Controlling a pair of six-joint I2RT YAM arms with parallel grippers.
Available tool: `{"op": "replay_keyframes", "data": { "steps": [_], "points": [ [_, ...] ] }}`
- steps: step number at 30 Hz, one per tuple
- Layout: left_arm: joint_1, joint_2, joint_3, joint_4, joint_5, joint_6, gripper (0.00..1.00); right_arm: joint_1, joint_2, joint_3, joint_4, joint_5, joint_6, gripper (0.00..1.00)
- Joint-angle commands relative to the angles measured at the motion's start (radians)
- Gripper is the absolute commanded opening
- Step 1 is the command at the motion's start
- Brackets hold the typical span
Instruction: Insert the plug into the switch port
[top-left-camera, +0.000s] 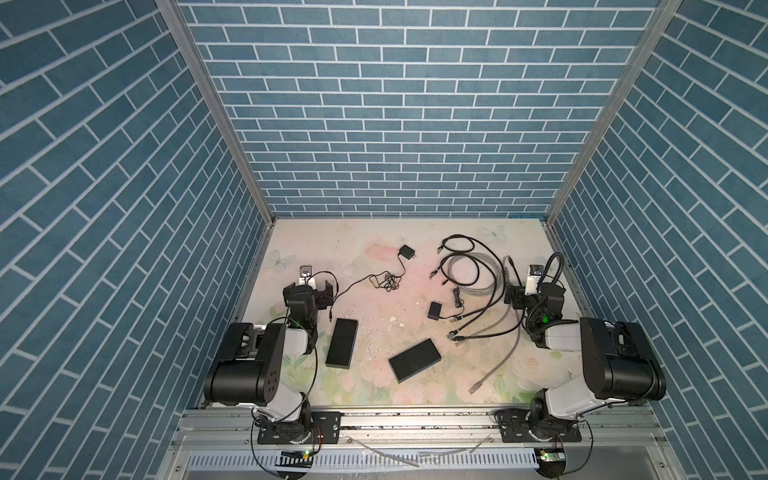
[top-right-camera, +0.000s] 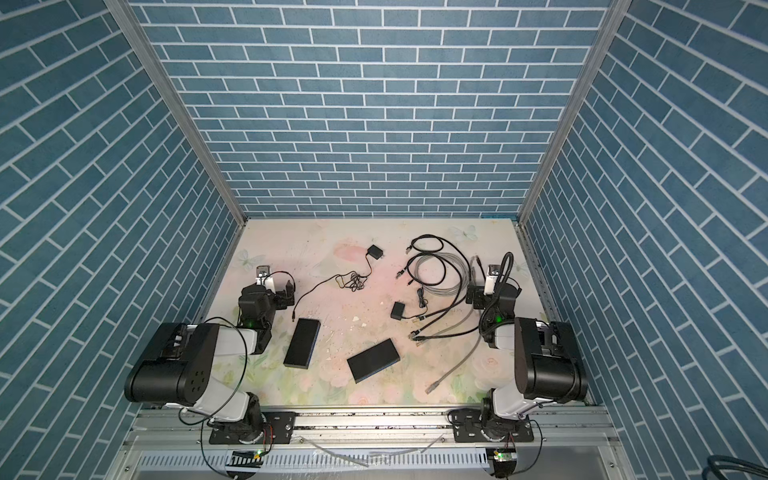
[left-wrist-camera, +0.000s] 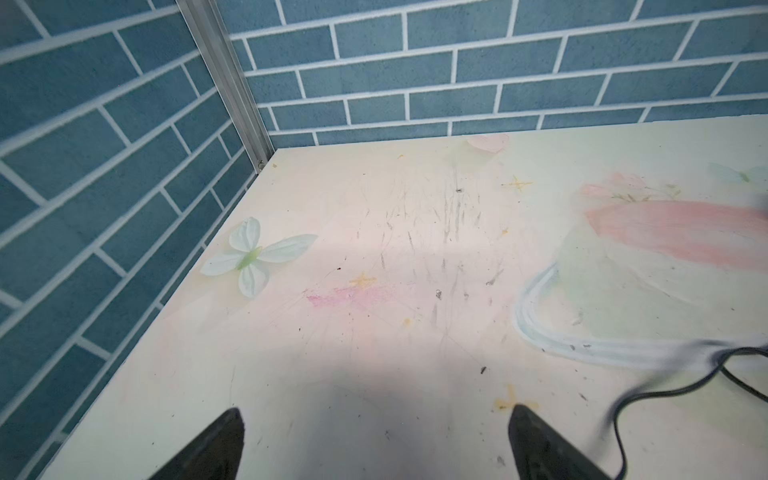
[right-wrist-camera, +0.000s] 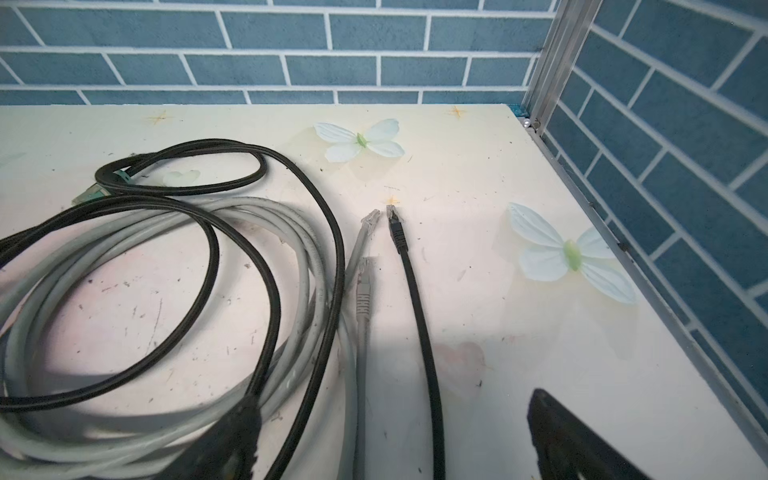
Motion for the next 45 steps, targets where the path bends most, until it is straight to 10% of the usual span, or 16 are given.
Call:
{"op": "replay_keyframes", "data": {
  "steps": [1, 37, 45],
  "points": [
    [0.006, 0.0, 0.009, 0.018, -0.002, -0.003, 1.0, -0.004, 0.005, 0.011, 0.011, 0.028, 0.047, 0.99],
    [0.004, -0.026, 0.013, -0.009, 0.027, 0.014, 0.99, -0.002, 0.001, 0.006, 0.018, 0.005, 0.031, 0.95],
    [-0.001, -0.201, 0.192, -0.507, -0.028, -0.069, 1.0, 0.001, -0.228, 0.184, -0.464, 0.026, 0.085, 0.89]
  ]
}}
